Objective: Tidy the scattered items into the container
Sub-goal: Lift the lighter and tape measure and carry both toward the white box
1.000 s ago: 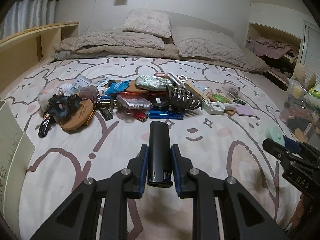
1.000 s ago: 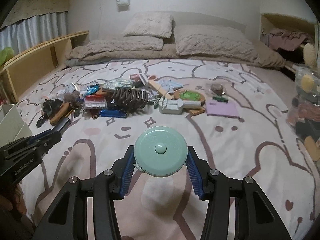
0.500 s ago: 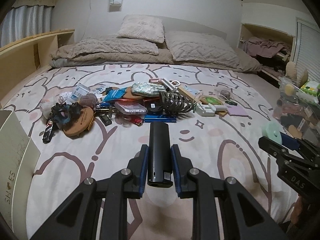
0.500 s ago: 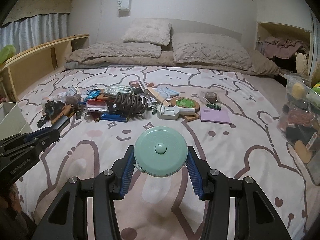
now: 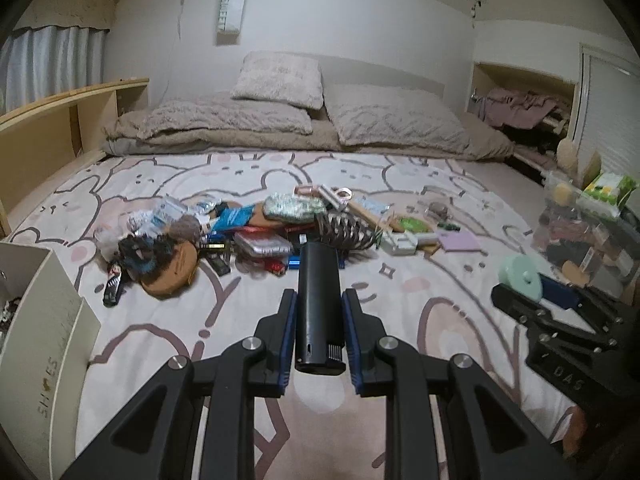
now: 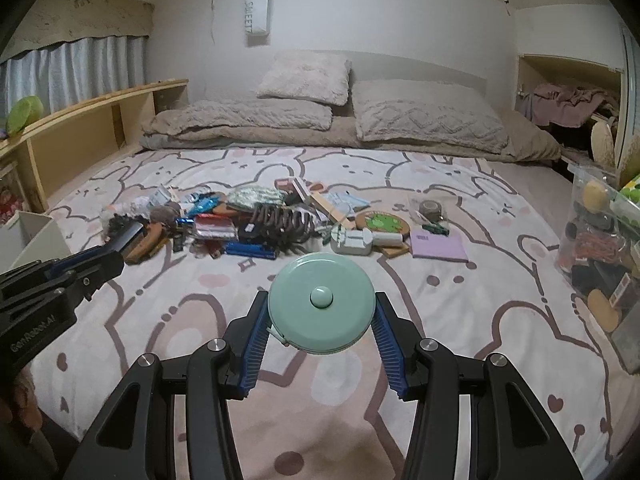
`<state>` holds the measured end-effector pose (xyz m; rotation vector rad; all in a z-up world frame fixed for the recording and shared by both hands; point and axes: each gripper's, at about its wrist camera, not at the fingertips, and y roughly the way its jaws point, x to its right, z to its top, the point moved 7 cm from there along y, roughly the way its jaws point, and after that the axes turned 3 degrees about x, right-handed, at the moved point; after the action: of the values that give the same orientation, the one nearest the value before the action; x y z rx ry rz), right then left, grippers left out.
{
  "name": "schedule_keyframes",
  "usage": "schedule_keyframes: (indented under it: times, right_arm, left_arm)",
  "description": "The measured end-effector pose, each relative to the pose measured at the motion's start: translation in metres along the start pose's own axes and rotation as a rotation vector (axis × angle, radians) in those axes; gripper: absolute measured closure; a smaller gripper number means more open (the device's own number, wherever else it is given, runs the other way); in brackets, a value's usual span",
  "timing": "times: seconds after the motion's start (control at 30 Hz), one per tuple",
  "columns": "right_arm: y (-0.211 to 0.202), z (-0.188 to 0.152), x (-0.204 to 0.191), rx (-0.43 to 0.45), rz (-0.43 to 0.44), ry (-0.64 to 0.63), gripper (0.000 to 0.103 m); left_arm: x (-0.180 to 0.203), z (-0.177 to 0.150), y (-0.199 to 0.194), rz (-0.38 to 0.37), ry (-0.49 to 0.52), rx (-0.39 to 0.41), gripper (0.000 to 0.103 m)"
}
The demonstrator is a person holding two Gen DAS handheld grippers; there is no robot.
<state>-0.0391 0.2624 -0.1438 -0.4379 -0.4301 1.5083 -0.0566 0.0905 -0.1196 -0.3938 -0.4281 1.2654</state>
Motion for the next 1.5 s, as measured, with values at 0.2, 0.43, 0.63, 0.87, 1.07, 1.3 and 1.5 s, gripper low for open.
schedule_keyframes:
  times: [0.2, 0.43, 0.63, 0.87, 1.07, 1.3, 1.5]
  right_arm:
    - [-0.016, 0.021, -0.015, 0.045, 0.018, -0.009, 0.052]
    - [-0.031, 0.048, -0.037, 0.093, 0.042, -0.024, 0.052]
    - [-0.041, 0.064, -0.062, 0.112, 0.075, -0.034, 0.052]
    - [-0.049, 0.082, -0.099, 0.137, 0.134, -0.063, 0.052]
    - [-0.057, 0.095, -0.136, 0.152, 0.189, -0.097, 0.052]
    - [-0.062, 0.102, -0.176, 0.157, 0.252, -0.123, 0.052]
    - [-0.063, 0.102, -0.211, 0.148, 0.312, -0.151, 0.052]
  left_arm:
    - [-0.006, 0.019, -0.017, 0.004, -0.001, 0.038, 0.081]
    - [-0.025, 0.039, -0.04, 0.027, -0.009, 0.08, 0.081]
    - [-0.053, 0.055, -0.061, 0.076, -0.022, 0.116, 0.081]
    - [-0.088, 0.063, -0.087, 0.127, -0.039, 0.148, 0.081]
    - [-0.116, 0.067, -0.11, 0.167, -0.049, 0.172, 0.081]
    - [-0.154, 0.066, -0.133, 0.227, -0.069, 0.183, 0.081]
    - [-0.184, 0.062, -0.149, 0.266, -0.097, 0.187, 0.081]
